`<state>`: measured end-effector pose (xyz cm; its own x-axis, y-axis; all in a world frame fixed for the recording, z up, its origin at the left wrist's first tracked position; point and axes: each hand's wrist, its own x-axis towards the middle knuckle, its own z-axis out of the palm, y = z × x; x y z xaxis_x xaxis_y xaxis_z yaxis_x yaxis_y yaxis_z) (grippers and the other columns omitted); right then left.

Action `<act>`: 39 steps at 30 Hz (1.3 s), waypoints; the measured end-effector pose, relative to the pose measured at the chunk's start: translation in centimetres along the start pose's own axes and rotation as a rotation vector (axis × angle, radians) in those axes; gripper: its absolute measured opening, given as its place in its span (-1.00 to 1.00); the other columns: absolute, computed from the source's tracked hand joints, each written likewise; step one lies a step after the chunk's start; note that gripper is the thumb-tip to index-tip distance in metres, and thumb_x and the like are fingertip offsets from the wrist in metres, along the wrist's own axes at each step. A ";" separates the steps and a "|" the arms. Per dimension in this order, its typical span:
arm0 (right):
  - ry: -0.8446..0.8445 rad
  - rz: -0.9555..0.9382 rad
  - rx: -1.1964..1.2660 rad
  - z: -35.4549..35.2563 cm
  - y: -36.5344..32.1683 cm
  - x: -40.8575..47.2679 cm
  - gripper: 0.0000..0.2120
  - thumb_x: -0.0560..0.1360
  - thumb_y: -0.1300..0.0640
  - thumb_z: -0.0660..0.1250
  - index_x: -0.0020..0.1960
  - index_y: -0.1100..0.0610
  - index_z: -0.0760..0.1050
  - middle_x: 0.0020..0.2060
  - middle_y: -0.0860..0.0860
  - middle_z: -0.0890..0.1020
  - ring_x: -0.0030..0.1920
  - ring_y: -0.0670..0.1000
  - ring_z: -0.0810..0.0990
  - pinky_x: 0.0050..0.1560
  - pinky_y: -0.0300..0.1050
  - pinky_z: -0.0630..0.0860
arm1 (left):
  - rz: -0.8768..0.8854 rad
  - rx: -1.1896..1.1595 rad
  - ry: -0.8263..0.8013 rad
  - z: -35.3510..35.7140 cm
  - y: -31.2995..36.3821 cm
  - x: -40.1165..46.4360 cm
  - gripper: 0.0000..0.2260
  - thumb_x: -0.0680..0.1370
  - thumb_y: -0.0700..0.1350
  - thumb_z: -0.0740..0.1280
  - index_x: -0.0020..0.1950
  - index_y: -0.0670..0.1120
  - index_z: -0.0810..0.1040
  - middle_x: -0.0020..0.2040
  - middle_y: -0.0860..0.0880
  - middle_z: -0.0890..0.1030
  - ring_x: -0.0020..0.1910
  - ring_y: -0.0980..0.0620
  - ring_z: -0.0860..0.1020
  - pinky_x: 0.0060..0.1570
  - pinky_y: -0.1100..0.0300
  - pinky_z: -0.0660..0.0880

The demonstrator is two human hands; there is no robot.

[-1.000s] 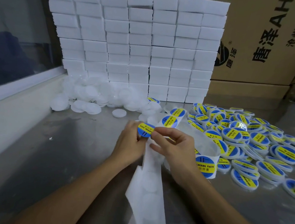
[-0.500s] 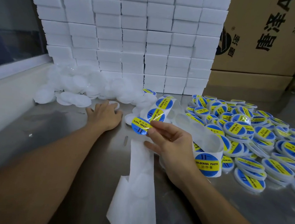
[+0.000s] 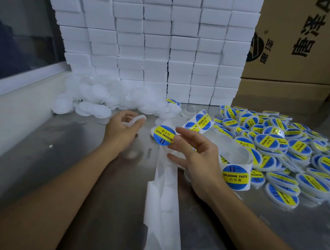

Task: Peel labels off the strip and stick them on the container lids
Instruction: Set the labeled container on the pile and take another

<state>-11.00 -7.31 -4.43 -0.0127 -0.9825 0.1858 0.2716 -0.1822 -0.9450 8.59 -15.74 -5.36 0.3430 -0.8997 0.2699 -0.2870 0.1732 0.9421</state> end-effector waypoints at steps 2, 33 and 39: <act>0.003 -0.043 -0.054 0.1 -0.2 -0.3 -0.84 0.49 0.19 0.43 0.03 0.01 0.65 -0.09 0.02 0.70 -0.04 0.06 0.70 0.02 0.04 0.65 | -0.071 -0.173 0.052 -0.6 0.6 -1.6 -0.74 0.44 0.07 0.49 0.02 -0.02 0.57 -0.03 -0.03 0.63 -0.31 0.12 0.67 -0.38 0.36 0.52; -0.030 -0.284 -0.356 0.6 -2.2 -1.8 -0.93 0.48 0.20 0.44 -0.10 0.04 0.64 -0.22 -0.08 0.71 -0.11 -0.04 0.69 -0.04 -0.03 0.65 | 0.101 -0.392 -0.156 -2.0 6.4 -10.4 -0.89 0.26 -0.01 0.52 -0.25 0.19 0.72 -0.36 0.06 0.68 -0.44 0.18 0.57 -0.34 0.38 0.50; -0.014 -0.119 -0.106 1.1 -3.0 -2.3 -0.96 0.56 0.19 0.33 -0.07 0.14 0.54 -0.17 -0.01 0.64 -0.08 0.03 0.71 -0.03 0.09 0.65 | 0.046 -0.337 -0.081 -1.9 6.2 -10.5 -0.67 0.41 -0.15 0.36 0.15 0.09 0.61 -0.43 0.03 0.59 -0.37 0.15 0.54 -0.26 0.34 0.48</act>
<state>-10.69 -4.50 -1.72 -0.0252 -0.9533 0.3009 0.1657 -0.3008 -0.9392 4.95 -4.44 -1.98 0.2609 -0.9143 0.3098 0.0156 0.3249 0.9456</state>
